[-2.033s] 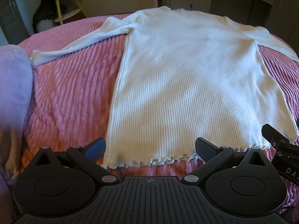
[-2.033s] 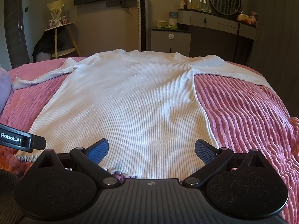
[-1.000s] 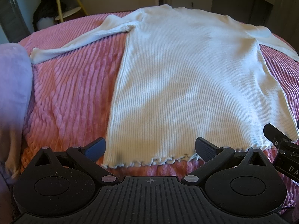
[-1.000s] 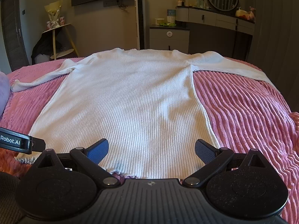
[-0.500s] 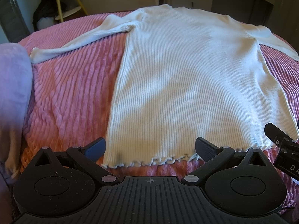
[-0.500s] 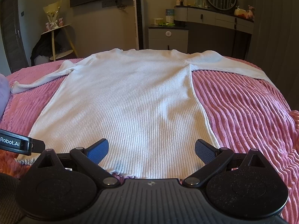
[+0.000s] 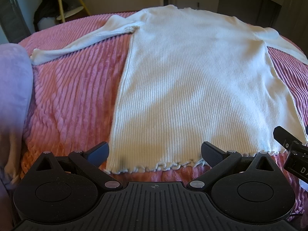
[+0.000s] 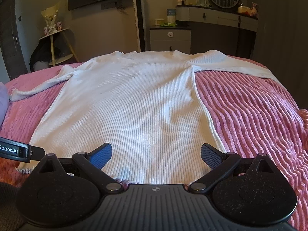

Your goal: Fold small clothes

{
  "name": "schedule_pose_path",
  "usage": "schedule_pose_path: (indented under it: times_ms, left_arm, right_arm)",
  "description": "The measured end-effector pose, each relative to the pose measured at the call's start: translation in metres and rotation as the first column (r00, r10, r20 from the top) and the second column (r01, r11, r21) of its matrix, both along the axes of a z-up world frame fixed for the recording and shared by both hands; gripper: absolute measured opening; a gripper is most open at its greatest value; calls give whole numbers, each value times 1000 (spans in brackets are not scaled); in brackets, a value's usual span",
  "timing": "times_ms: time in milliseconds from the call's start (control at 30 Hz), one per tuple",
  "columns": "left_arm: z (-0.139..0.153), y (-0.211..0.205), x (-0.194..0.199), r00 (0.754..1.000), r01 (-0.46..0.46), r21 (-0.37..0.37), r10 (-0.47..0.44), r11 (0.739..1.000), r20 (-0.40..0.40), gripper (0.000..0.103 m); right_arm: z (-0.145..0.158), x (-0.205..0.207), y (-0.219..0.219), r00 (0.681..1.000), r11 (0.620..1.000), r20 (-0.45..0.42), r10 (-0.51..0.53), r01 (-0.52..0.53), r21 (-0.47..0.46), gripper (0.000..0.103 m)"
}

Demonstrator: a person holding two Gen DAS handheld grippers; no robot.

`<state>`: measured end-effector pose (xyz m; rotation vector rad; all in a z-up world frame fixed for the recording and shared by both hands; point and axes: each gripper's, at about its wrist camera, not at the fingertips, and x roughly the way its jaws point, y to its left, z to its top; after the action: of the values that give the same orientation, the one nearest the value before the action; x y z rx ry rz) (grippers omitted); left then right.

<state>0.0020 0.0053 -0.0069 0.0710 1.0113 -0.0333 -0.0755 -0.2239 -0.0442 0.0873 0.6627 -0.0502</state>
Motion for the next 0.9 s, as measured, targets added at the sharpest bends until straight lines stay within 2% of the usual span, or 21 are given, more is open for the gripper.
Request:
schedule_pose_path:
  times_ms: [367,567,733,900]
  left_arm:
    - [1,1,3,1000,-2,-12,2,1000,-7,103]
    - [1,1,4,1000,-2,-12,2,1000,-3,103]
    - [2,1,4,1000,-3,-10,4,1000,4,103]
    - [8,-4,3,999,-9,39,7,999,39,103]
  right_arm:
    - [0,-2,-6,1000,998,23,-20,19,61,99]
    - [0,-6,-13,997,992,71,-31,21,128,99]
    - [-3,-4,-20,997,983,61,-44,32,180,99]
    - [1,-1,-28,994,975,59,-92,78,207,99]
